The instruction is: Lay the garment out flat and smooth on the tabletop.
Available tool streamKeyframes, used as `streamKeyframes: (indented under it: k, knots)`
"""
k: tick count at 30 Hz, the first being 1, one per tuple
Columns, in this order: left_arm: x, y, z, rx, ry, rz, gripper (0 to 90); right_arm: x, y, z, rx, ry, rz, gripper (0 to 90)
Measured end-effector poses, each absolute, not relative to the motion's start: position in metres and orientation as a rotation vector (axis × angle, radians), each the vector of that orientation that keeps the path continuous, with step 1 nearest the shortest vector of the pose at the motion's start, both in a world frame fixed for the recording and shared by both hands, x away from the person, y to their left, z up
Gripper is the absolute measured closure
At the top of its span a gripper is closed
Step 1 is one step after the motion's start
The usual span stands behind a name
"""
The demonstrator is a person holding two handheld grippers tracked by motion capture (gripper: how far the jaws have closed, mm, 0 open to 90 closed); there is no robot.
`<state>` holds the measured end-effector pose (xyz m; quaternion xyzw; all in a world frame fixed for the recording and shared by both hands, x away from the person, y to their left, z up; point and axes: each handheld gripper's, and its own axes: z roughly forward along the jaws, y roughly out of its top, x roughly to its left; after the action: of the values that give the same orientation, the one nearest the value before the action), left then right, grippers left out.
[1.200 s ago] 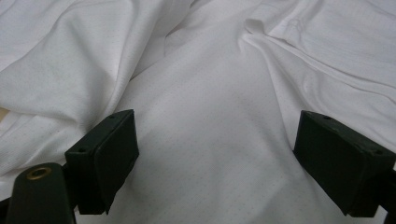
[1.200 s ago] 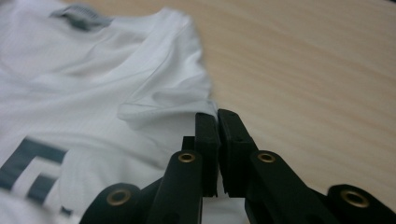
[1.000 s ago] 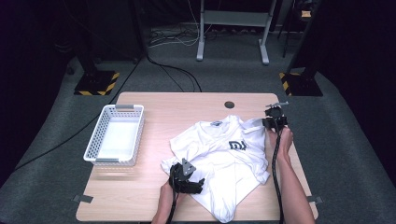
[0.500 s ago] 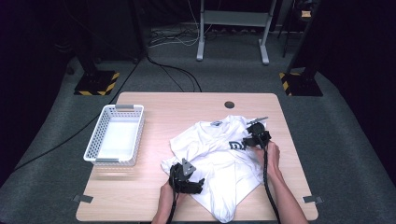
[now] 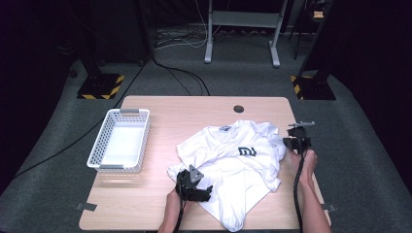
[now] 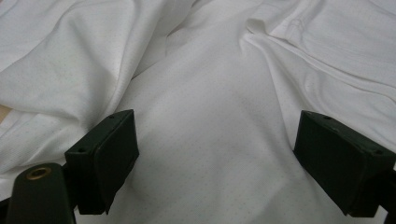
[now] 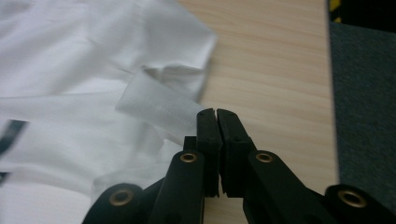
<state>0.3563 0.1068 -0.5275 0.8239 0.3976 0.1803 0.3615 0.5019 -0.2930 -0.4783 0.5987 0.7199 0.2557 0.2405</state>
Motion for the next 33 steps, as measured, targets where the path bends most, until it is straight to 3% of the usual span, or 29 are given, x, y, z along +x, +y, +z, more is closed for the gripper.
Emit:
streamKeyframes:
  k: [4, 7, 15, 17, 20, 22, 26, 31, 33]
  knots:
    - [0.356, 0.107, -0.527, 2.123, 1.025, 0.464, 13.1, 0.494, -0.320, -0.487, 1.717, 1.911, 0.652, 87.0]
    - [0.356, 0.107, -0.527, 2.123, 1.025, 0.465, 13.1, 0.488, -0.331, -0.489, 1.746, 1.855, 0.618, 79.7]
    - [0.356, 0.107, -0.527, 2.122, 1.024, 0.465, 13.1, 0.500, -0.314, -0.478, 1.635, 1.936, 0.769, 46.3]
    - [0.356, 0.107, -0.527, 2.123, 1.024, 0.465, 13.1, 0.512, -0.313, -0.486, 1.647, 1.986, 0.767, 51.2]
    - [0.356, 0.107, -0.527, 2.124, 1.024, 0.465, 13.1, 0.524, -0.317, -0.497, 1.720, 2.019, 0.782, 78.5]
    - [0.356, 0.107, -0.527, 2.123, 1.025, 0.465, 13.1, 0.529, -0.322, -0.499, 1.750, 2.005, 0.790, 84.4]
    - [0.356, 0.107, -0.527, 2.123, 1.028, 0.466, 13.1, 0.534, -0.338, -0.496, 1.840, 1.861, 0.730, 83.7]
    - [0.353, 0.107, -0.528, 2.112, 1.049, 0.476, 13.1, 0.526, -0.349, -0.494, 1.888, 1.756, 0.618, 70.7]
    - [0.352, 0.108, -0.528, 2.109, 1.054, 0.476, 13.2, 0.516, -0.346, -0.488, 1.856, 1.746, 0.636, 60.2]
